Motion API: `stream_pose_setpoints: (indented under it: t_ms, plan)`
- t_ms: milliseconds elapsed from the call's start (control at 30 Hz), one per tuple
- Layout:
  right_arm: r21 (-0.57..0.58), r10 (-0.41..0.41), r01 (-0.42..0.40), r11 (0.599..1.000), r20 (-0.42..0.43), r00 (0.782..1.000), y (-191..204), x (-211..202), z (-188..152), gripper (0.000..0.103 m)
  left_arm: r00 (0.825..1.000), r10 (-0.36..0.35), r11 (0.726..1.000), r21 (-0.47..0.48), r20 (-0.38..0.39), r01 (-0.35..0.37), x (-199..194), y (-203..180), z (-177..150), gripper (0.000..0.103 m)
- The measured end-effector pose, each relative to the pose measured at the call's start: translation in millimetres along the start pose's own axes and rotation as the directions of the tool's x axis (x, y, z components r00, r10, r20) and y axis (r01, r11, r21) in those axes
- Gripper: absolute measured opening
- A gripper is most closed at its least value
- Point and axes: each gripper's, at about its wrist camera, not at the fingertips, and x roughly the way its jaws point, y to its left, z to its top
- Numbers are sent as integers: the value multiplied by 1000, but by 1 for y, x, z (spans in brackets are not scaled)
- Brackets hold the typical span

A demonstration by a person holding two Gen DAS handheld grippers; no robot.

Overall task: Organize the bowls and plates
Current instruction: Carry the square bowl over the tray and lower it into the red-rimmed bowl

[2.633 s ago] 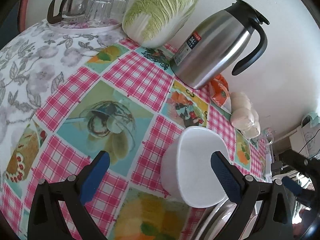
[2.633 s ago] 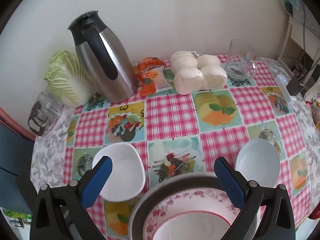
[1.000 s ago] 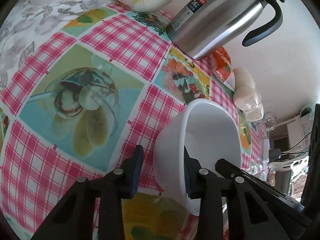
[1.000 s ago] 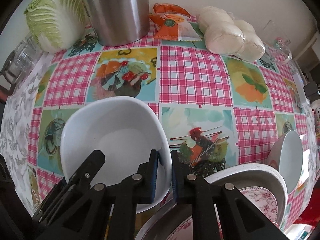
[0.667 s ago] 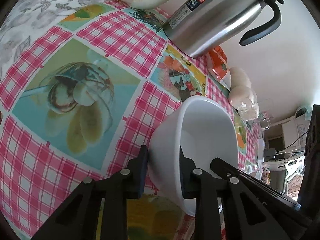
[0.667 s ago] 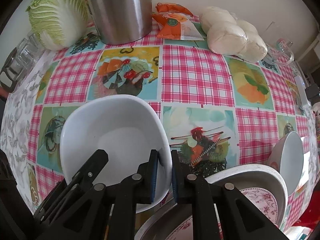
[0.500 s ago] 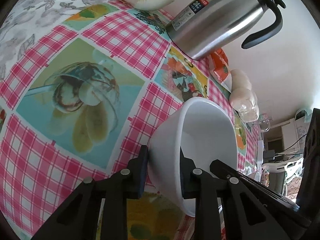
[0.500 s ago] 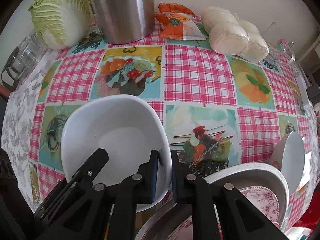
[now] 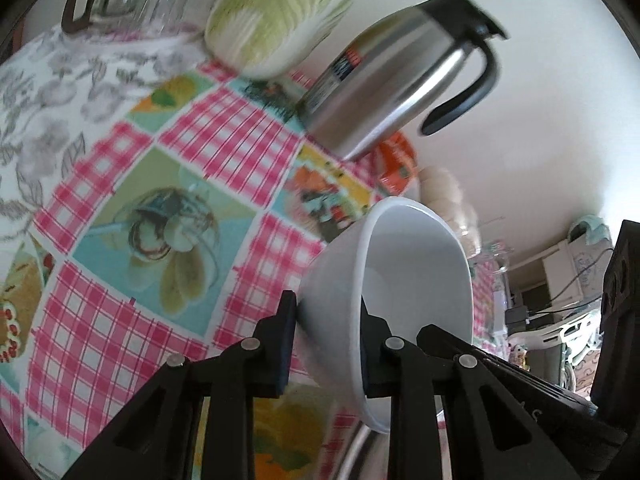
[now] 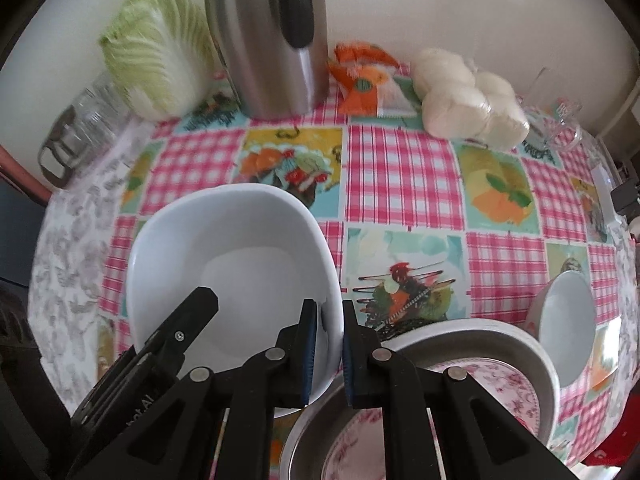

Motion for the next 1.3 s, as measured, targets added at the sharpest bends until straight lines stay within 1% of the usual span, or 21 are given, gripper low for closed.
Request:
stream_pose_setpoints:
  t_ms: [133,300,533,700,833,967,1300]
  plan:
    - [-16,11,-10,1000,44,999,-1,-28,-3,12,999,-10,999,36,36,9,-21,-18,-1,27]
    - [-18,41,-40,999,80,996,-10,-59,-10,12,997,0,996,93,78,-7,-48,-43,-6,27]
    - [-20,71,-69,997,117,991,-21,-95,-31,12,994,-28,992,123,102,16,-78,-60,-20,27]
    - [-17,93,-91,996,134,987,-31,-116,-49,12,993,-33,989,148,116,16,-94,-72,-30,27]
    - [-16,112,-110,994,144,983,-39,-125,-61,12,992,-34,986,164,123,14,-101,-80,-40,27]
    - [-12,113,-112,994,156,981,-48,-132,-72,12,993,-42,985,169,109,23,-102,-86,-52,27]
    - [22,138,-143,989,155,978,-73,-130,-99,12,996,-3,975,220,84,-15,-100,-102,-79,26]
